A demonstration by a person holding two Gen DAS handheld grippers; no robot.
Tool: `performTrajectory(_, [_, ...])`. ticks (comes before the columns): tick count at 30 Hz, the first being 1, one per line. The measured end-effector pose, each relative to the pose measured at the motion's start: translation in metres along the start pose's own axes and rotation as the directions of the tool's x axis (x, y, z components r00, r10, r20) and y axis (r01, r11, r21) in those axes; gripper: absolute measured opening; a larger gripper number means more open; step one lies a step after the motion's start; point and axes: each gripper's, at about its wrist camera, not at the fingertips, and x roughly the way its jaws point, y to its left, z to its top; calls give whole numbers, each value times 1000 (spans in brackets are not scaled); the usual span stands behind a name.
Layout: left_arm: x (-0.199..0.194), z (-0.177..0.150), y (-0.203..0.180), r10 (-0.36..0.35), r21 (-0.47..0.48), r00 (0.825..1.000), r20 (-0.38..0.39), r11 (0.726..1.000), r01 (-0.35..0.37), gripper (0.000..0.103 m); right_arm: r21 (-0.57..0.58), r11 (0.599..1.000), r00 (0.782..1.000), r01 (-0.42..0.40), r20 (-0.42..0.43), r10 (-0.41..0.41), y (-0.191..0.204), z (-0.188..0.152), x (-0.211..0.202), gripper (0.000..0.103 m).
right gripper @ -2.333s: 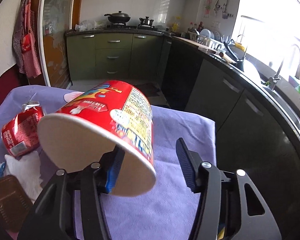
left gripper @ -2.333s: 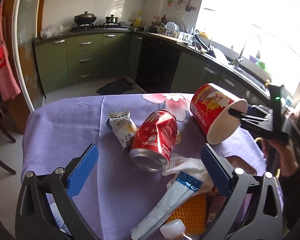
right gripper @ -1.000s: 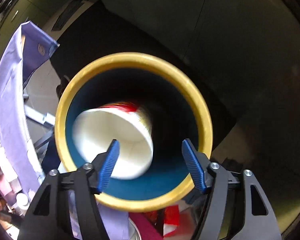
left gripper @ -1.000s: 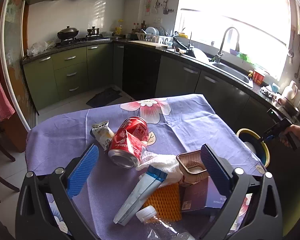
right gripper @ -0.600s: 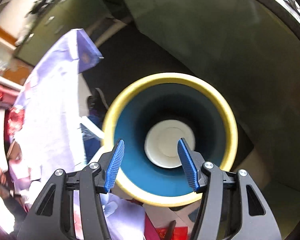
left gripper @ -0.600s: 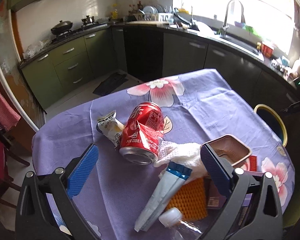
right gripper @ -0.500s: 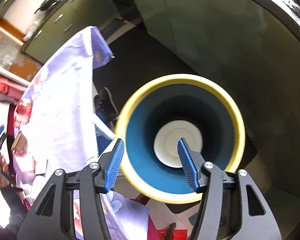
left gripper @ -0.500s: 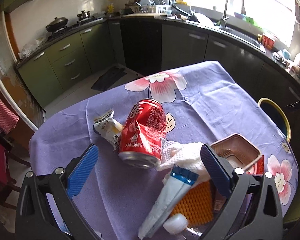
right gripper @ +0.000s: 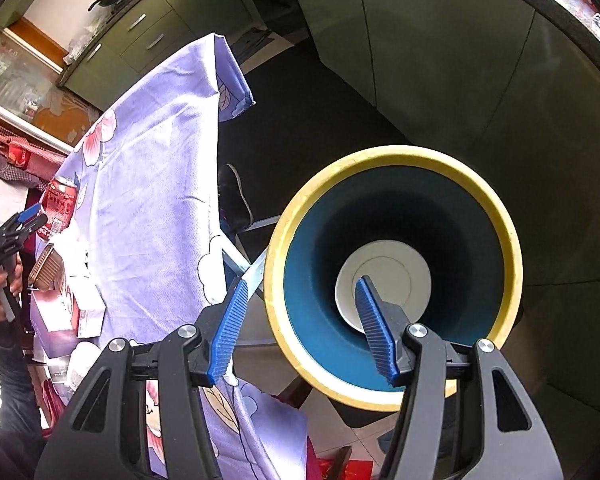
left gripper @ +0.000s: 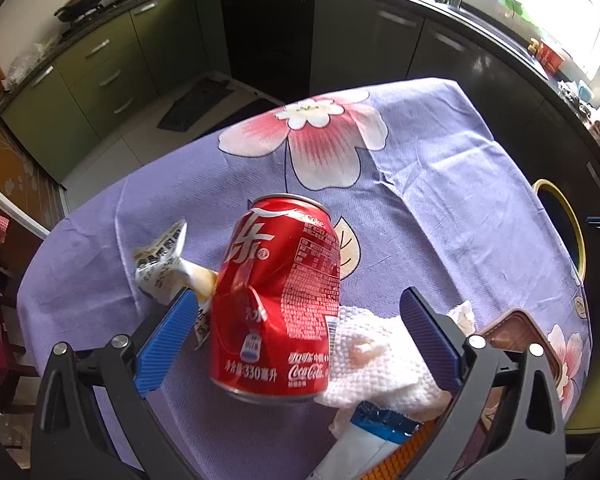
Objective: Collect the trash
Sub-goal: 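Grasp the red Coca-Cola can with the left tool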
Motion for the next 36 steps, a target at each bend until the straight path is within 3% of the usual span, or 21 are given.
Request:
performTrajectory(5, [20,9,0,-7,-11,997,-71,1000,6,95,-3,1000,1000,-1,-8,1,-4,1,4,57])
performTrajectory(7, [26,11,0,11,-4,996,-84,1000,-11,89,-5,1000,1000,-2,-11,2,-3,2,6,57])
performTrajectory(9, [29,13,0,17,-2,995,-97,1000,-18,75,-8,1000,1000,-3,-14,3,-3,2,8,57])
performTrajectory(17, [35,16,-9,21,28,993,-117,999,-17,76,-12,1000,1000,-9,-22,9,-5,3,14,57])
performTrajectory(21, [52,15,-16,50,66,986,-161,997,-39,82,-19,1000,1000,-10,-27,10,-4,2,18,57])
performTrajectory(23, [55,14,-18,54,72,987,-152,996,-43,80,-23,1000,1000,-4,-25,4,-3,1,19,57])
performTrajectory(24, [55,15,-17,38,68,988,-148,997,-28,71,-23,1000,1000,-5,-24,4,-3,1,19,57])
performTrajectory(30, [48,17,-15,29,51,991,-134,998,-22,71,-20,1000,1000,-9,-13,9,-3,0,18,57])
performTrajectory(36, [19,25,-17,10,39,998,-61,999,-7,71,-24,1000,1000,-14,-5,14,-1,0,17,57])
